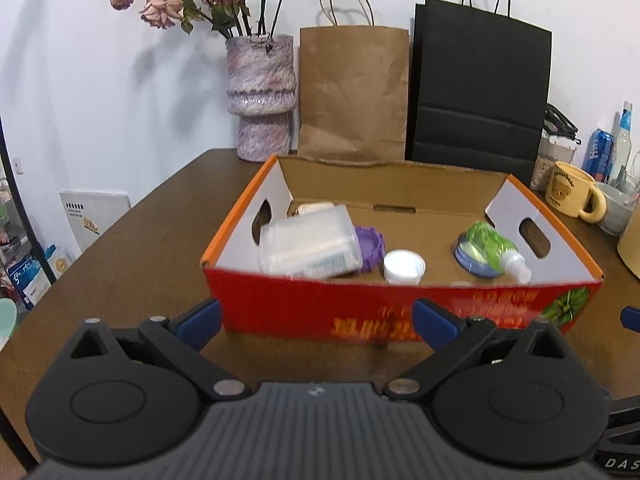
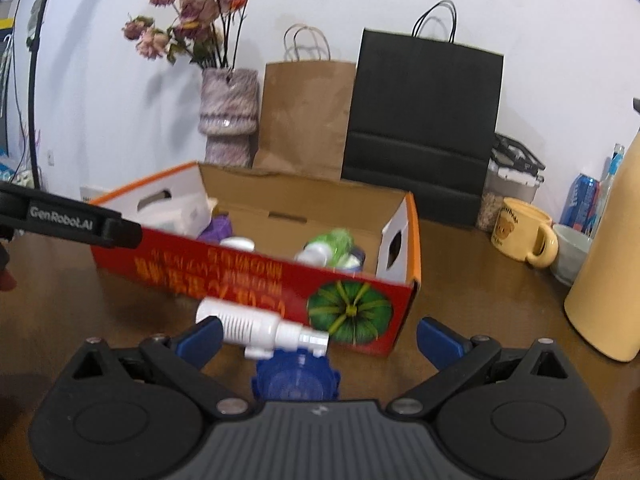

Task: Organize rigid objects
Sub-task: 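Withdraw both tools and grasp the blue cap with the right tool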

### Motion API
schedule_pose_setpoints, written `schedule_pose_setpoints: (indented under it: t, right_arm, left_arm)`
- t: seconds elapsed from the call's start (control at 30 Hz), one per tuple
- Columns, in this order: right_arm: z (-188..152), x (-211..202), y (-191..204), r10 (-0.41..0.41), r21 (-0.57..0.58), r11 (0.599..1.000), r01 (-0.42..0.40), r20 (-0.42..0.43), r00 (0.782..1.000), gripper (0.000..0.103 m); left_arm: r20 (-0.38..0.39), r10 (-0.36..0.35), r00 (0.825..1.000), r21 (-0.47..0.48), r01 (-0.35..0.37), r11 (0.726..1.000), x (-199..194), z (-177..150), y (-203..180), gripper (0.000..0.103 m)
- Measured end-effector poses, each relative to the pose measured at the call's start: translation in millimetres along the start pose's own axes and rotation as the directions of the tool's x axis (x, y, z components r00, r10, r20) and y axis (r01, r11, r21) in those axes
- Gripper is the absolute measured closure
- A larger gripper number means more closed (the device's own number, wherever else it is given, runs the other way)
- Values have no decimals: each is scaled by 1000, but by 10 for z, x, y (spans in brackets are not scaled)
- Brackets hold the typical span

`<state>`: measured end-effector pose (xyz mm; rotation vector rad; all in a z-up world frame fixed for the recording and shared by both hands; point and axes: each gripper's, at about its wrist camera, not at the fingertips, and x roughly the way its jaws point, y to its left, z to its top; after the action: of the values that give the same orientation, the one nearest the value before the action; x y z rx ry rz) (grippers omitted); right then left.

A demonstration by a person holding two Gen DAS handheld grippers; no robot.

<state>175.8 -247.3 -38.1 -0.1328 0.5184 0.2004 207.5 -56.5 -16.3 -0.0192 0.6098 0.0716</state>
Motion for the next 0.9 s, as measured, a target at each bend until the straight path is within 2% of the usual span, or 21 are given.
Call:
schedule_pose_setpoints:
  t: [0.3,0.47,0.6,0.67,0.7,0.73,0.9]
  right_arm:
    - [-145,78,20,33,10,999,-33,-59,998,0]
    - [-179,167,16,26,18,1000,-25,-90,996,1]
    - [-189,191,-7,41,34,999,-37,-106,994,11]
    - [-191,199,-19,46,43,998,-42,-111,993,21]
    - [-192,201,-27,53,48,998,-48,-112,992,31]
    - [-193,203,-38,61,55,997,-55,-112,992,49]
    - [-206,185,-65,105,76,992,-97,-103,989,51]
  left_arm:
    - [-47,9,999,6,-9,1000,-7,-209,-19,0]
    - [-58,5,998,10,-4,1000,-16,-274,-56,0]
    - [-63,2,998,13,-2,1000,-23,-295,-87,0]
    - [-63,2,998,14,-1,1000,-26,-297,-97,0]
    - [-63,1,998,14,0,1000,-26,-296,-97,0]
    - [-63,1,998,15,0,1000,-28,-300,-112,0]
    - [-64,1,998,20,0,1000,-34,-310,-172,0]
